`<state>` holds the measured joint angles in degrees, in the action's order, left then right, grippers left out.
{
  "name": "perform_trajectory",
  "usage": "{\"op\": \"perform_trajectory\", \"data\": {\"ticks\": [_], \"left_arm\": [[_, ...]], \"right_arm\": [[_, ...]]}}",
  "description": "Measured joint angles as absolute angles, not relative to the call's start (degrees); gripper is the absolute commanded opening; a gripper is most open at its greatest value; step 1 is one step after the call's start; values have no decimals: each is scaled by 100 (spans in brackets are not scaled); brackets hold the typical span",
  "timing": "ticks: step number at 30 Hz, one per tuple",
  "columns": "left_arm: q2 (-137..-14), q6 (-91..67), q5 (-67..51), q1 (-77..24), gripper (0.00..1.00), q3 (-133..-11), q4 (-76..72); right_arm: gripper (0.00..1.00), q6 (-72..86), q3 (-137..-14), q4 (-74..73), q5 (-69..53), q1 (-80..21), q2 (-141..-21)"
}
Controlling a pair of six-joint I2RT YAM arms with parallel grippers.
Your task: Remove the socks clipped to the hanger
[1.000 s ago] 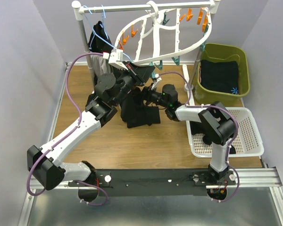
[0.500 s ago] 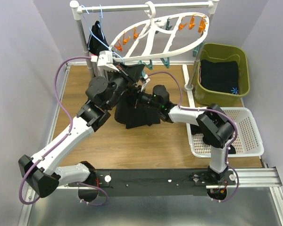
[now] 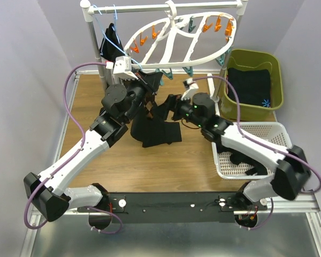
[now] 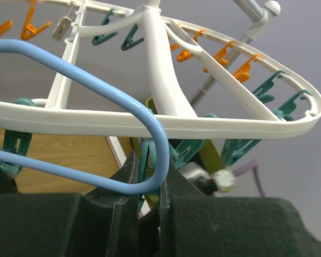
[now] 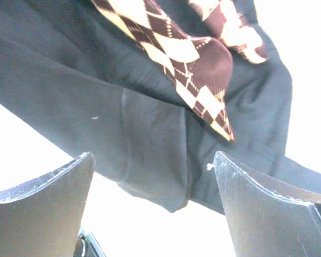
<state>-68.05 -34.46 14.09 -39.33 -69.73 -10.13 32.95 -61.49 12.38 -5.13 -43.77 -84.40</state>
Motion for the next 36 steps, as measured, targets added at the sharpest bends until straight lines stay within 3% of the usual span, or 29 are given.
{"op": "perform_trajectory", "data": {"ticks": [14,24,32,36], "left_arm": [[-6862,-3374,1402,-3933,0,-6973,-1070],[-6864,-3267,1315,-3933,0,-6976,-1068],[-6882,-3232,1201,-3933,0,-7094,-1059],[-6893,-3232,1160,-3933,0,-7105,-1059]], "right_arm": [[92,2906,-5730,-1133,1350,-4377,-5575],[76,1177,-8624,-1492,2576,-4377,-6418],[73,-23,-8794,-1337,2875,-4377,-6713],[62,-523,-8560,-987,3114,-4329,-6759]]}}
